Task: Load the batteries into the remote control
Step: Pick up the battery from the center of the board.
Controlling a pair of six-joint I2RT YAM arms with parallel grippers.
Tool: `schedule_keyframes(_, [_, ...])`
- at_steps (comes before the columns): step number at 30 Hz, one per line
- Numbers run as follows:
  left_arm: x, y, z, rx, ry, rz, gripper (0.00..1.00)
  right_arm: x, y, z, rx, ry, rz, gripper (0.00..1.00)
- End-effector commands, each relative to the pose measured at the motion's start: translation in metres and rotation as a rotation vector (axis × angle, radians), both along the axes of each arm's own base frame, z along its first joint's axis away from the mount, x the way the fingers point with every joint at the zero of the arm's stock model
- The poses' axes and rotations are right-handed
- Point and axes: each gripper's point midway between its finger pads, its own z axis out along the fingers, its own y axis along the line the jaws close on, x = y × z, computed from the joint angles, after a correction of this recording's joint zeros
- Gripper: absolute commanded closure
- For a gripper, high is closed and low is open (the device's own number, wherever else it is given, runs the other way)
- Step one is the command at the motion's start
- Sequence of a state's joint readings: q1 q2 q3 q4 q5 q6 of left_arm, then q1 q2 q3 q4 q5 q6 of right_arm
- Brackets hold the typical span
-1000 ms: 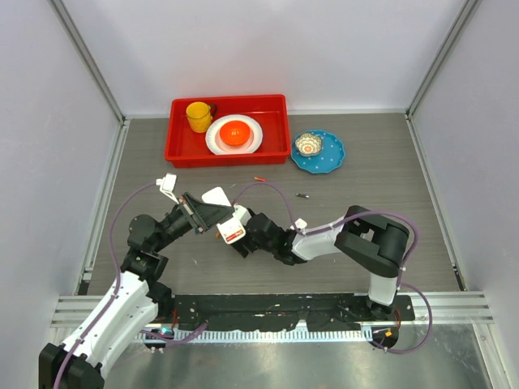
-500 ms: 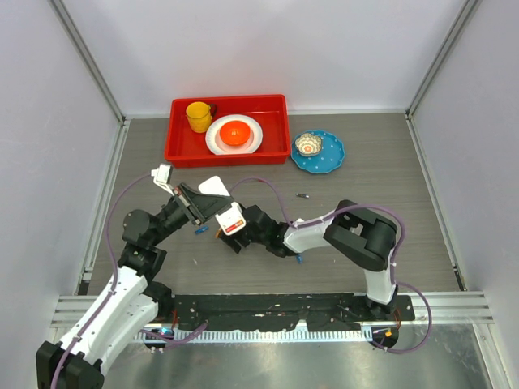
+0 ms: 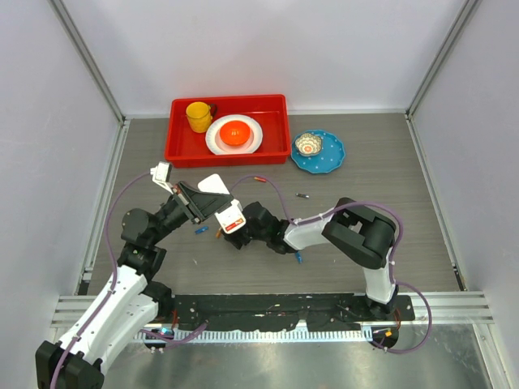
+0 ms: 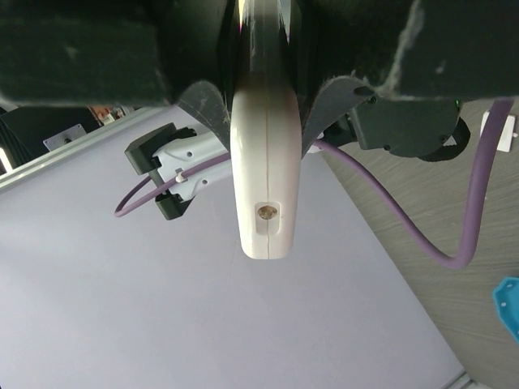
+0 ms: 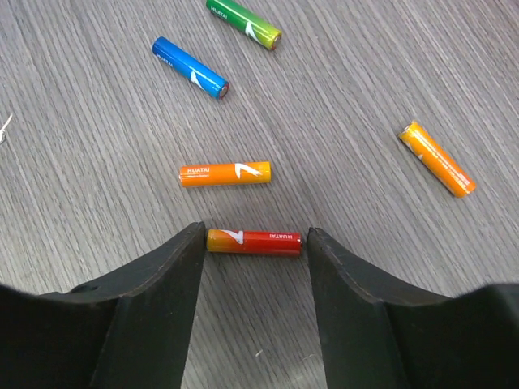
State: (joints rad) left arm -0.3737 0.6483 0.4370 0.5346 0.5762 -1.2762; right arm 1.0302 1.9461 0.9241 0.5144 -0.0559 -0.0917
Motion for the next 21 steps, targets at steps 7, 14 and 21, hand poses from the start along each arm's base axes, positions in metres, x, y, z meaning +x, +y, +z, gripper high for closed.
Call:
schedule_keyframes(7, [-0.008, 0.002, 0.028, -0.043, -0.094, -0.005, 1.00, -0.006, -0.012, -0.019, -0.044, 0.063, 0.004, 0.55])
schedule_keyframes(14, [-0.008, 0.003, 0.024, -0.037, -0.089, -0.002, 1.00, 0.003, -0.023, 0.000, 0.011, 0.054, -0.101, 0.64])
schedule_keyframes(21, [-0.008, 0.002, 0.025, -0.026, -0.098, 0.002, 1.00, 0.024, -0.060, 0.042, 0.077, 0.065, -0.411, 0.64])
